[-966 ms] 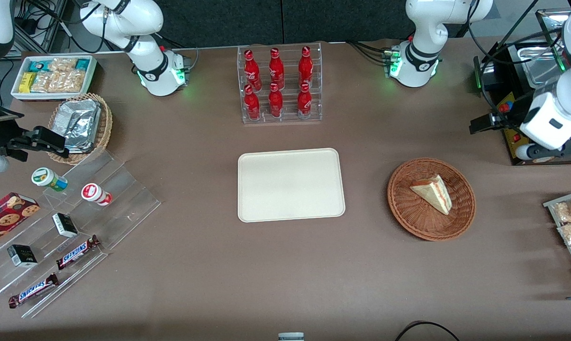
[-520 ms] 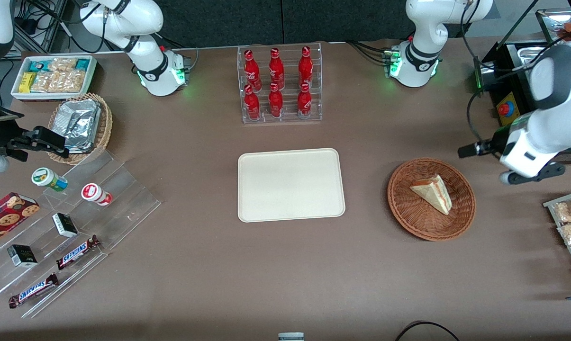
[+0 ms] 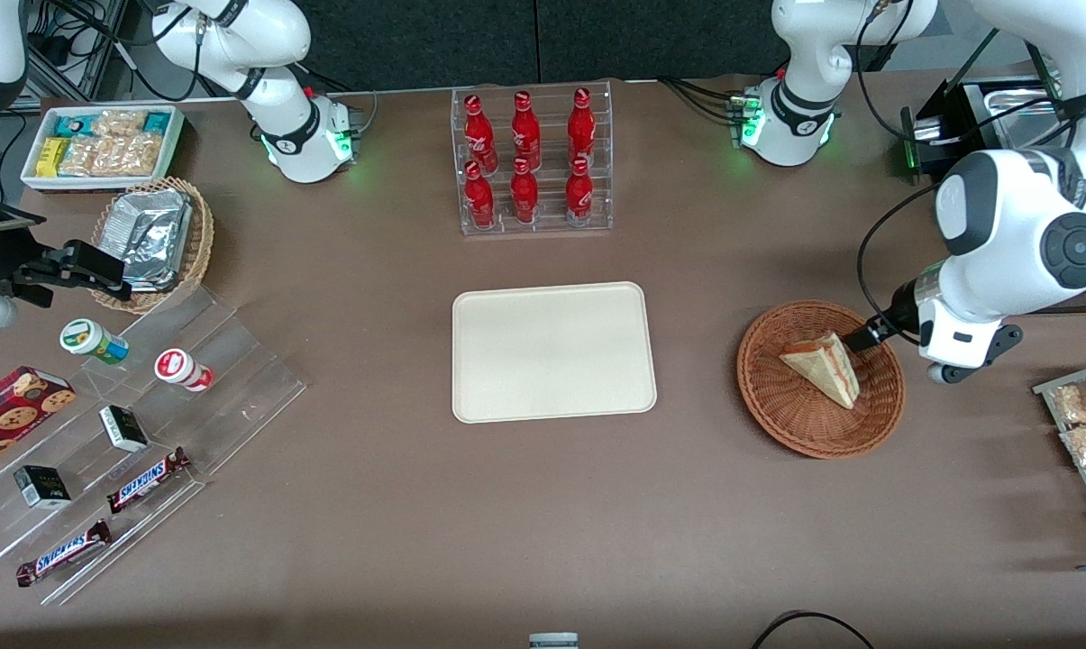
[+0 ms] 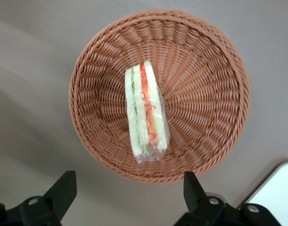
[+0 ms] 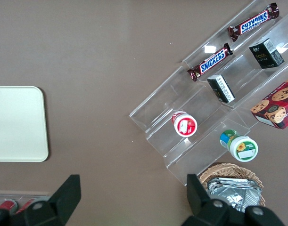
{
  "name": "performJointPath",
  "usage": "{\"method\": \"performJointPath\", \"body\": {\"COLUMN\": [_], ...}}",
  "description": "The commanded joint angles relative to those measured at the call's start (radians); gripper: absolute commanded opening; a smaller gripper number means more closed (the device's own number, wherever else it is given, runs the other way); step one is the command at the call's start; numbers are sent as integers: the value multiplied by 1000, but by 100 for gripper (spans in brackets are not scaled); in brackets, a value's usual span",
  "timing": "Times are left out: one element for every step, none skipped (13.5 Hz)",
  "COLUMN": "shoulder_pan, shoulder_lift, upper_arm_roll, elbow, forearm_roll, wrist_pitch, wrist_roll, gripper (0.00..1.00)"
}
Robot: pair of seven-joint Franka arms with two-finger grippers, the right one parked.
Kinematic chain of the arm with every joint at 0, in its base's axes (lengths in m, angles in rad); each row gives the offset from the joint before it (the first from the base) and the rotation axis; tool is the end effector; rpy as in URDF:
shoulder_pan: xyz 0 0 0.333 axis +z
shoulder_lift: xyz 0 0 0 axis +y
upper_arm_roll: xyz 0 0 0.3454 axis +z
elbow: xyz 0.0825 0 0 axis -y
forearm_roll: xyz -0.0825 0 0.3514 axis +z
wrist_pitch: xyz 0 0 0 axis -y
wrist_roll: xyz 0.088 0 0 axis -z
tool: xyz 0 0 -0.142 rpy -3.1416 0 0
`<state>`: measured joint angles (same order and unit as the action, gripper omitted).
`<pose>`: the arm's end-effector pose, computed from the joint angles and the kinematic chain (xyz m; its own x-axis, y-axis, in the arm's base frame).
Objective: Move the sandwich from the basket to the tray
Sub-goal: 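Lower the open left gripper over the wrapped sandwich in the basket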
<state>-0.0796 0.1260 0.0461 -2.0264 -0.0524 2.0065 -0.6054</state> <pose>0.5302 -0.0231 0.3880 0.8163 0.5600 -0.1413 0.5588 -0.8277 -0.0516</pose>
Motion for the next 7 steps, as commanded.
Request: {"method": "performJointPath", "body": {"shoulder_pan": [-6, -6, -12, -18, -19, -20, -20], "shoulder_lift": [6, 7, 13, 18, 24, 30, 37], "upper_arm_roll": [-11, -12, -12, -14, -15, -15, -17], "elbow": [-38, -57, -80, -96, -113, -129, -141], "forearm_roll": [40, 54, 54, 54, 54, 54, 54], "wrist_pitch": [67, 101, 142, 177, 216, 253, 282], "wrist_roll": [-97, -121, -151, -174, -200, -221, -243], "gripper": [100, 100, 100, 100, 100, 100, 100]}}
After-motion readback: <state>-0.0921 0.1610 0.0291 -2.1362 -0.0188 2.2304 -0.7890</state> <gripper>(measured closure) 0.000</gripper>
